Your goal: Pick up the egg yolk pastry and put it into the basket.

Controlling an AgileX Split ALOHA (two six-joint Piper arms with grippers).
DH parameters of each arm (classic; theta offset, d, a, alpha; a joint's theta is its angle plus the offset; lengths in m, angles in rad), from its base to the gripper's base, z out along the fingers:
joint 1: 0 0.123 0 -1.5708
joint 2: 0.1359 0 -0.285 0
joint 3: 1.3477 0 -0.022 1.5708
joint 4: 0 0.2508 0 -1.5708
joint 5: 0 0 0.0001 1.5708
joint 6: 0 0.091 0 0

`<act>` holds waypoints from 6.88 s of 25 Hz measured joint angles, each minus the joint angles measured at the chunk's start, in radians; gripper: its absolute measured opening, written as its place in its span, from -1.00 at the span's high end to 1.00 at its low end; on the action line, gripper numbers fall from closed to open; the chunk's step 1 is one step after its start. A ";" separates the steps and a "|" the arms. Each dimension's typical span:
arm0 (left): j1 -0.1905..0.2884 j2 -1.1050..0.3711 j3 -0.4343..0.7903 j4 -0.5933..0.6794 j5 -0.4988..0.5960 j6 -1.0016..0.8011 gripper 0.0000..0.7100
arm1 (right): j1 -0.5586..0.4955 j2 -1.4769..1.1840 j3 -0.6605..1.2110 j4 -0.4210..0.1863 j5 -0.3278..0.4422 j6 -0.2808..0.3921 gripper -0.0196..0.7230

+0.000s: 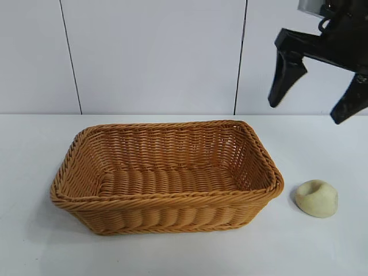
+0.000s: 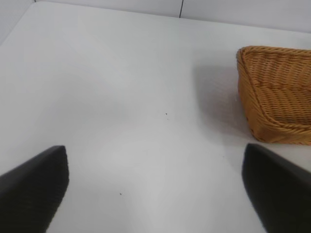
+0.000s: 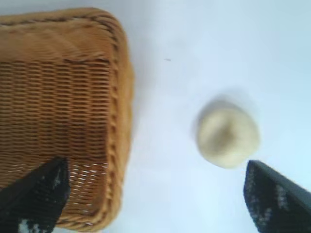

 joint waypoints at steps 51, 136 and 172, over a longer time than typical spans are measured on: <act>0.000 0.000 0.000 0.000 0.000 0.002 -0.96 | -0.016 0.114 -0.264 0.016 0.176 -0.025 0.79; 0.000 0.000 0.000 0.000 0.000 0.003 -0.96 | -0.116 -0.229 -0.014 -0.134 0.247 0.048 -0.92; 0.000 0.000 0.000 0.000 0.000 0.003 -0.96 | -0.116 -1.568 0.717 -0.121 0.070 -0.031 -0.92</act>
